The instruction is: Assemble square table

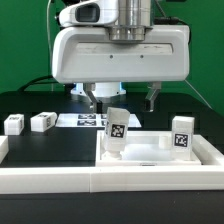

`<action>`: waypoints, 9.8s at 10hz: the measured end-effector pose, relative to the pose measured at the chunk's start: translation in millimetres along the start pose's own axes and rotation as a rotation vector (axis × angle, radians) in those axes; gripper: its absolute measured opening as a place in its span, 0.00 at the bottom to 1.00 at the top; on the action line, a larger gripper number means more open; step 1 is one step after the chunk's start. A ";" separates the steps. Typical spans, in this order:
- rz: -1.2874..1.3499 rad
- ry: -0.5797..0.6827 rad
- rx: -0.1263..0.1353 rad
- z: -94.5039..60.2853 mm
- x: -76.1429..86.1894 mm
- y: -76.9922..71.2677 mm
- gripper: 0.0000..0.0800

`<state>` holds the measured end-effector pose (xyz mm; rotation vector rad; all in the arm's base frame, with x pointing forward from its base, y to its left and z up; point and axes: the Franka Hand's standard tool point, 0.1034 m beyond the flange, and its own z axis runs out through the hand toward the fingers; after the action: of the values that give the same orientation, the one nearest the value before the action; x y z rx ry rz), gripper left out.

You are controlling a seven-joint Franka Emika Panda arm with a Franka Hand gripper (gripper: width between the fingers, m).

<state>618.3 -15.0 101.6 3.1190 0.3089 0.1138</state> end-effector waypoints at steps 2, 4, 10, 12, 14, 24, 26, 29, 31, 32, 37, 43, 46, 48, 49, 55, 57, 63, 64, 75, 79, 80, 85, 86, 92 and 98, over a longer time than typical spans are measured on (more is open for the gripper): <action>0.002 -0.002 -0.001 5.0 -5.3 -1.5 0.81; 0.003 -0.002 -0.004 8.9 -9.1 -0.5 0.81; 0.010 -0.002 -0.004 9.1 -8.9 -0.3 0.36; 0.026 -0.002 -0.004 9.1 -8.9 -0.3 0.36; 0.168 -0.001 -0.002 9.1 -8.8 -0.9 0.36; 1.047 0.041 0.039 11.4 -1.1 -8.6 0.36; 1.242 0.040 0.054 11.9 -0.4 -13.4 0.36; 1.380 0.033 0.067 12.3 -0.3 -15.0 0.36; 1.349 0.034 0.067 12.4 -0.1 -15.5 0.38; 1.299 0.035 0.066 12.2 0.1 -15.7 0.59; 0.862 0.055 0.057 10.9 3.2 -16.7 0.81; 0.417 0.057 0.041 13.3 0.5 -21.0 0.81; 0.235 0.056 0.035 14.7 -1.0 -23.4 0.81; 0.144 0.056 0.030 14.8 -1.2 -23.4 0.81; 0.070 0.055 0.022 14.8 -1.4 -22.7 0.81; 0.056 0.055 0.021 15.2 -1.6 -22.1 0.36; 0.083 0.055 0.023 15.2 -1.6 -22.0 0.36; 0.641 0.048 0.052 15.6 -2.3 -20.0 0.36; 0.765 0.045 0.054 15.6 -2.3 -19.9 0.36; 1.519 0.024 0.087 17.5 -1.2 -16.6 0.36; 1.453 0.024 0.083 18.4 -1.7 -17.1 0.67; 1.409 0.024 0.082 18.8 -1.8 -17.4 0.78; 0.811 0.040 0.070 20.7 -0.3 -28.2 0.81; 0.700 0.043 0.064 21.0 -0.3 -28.2 0.81; 0.257 0.045 0.018 20.4 0.5 -27.8 0.81; 0.052 0.044 0.005 20.6 -0.4 -24.6 0.63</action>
Offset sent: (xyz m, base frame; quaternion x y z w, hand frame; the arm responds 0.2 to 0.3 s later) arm -0.0070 -0.0045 -0.0085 -0.0024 0.0119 -0.0049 0.9999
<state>614.5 9.1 80.8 3.1342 0.2285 0.1821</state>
